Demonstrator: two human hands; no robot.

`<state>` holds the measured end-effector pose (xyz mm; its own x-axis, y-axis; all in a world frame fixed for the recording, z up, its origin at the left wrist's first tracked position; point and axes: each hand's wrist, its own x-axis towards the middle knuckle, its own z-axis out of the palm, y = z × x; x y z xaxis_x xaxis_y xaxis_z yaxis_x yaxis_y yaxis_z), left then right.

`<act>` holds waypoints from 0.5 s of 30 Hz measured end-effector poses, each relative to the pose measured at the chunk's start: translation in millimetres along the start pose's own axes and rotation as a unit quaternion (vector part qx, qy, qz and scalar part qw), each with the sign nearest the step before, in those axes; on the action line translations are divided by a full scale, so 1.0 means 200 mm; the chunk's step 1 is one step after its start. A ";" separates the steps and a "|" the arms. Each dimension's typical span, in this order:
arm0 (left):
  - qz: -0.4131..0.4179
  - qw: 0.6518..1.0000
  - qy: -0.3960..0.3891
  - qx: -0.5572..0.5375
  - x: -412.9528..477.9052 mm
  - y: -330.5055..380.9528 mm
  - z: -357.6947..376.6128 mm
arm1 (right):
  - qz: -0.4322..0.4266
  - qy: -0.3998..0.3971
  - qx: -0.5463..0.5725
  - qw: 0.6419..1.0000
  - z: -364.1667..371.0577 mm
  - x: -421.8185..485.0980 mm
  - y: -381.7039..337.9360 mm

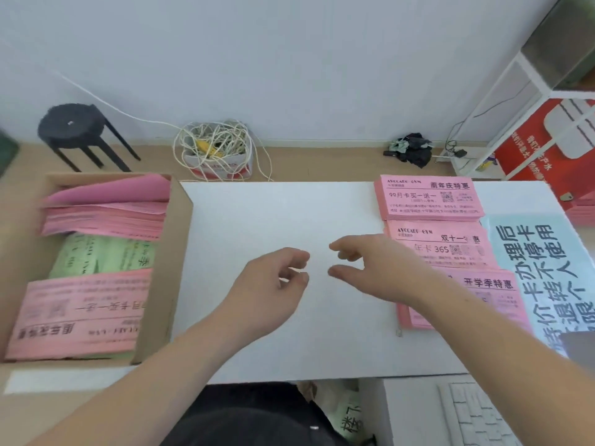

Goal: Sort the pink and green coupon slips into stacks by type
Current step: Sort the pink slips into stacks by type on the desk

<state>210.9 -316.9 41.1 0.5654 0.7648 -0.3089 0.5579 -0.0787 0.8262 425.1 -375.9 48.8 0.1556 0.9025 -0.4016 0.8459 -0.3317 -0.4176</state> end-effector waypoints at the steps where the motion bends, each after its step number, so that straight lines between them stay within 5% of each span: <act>1: 0.007 1.000 0.006 0.005 -0.04 -0.03 -0.10 | -0.005 0.004 0.025 1.000 0.02 0.02 -0.08; 8: 0.046 0.993 0.059 0.091 -0.32 -0.35 -0.83 | -0.092 0.002 0.111 0.990 0.16 0.21 -0.74; 12: 0.025 0.982 0.109 0.153 -0.41 -0.71 -1.24 | -0.174 0.068 0.124 0.974 0.35 0.33 -1.14; 15: 0.028 0.969 0.062 0.239 -0.42 -0.95 -1.40 | -0.222 0.114 0.075 0.966 0.52 0.41 -1.34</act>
<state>-113.2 -187.5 42.0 0.5419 0.8194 -0.1870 0.7628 -0.3862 0.5186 157.3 -241.5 43.6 -0.0825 0.9963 0.0256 0.7743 0.0802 -0.6278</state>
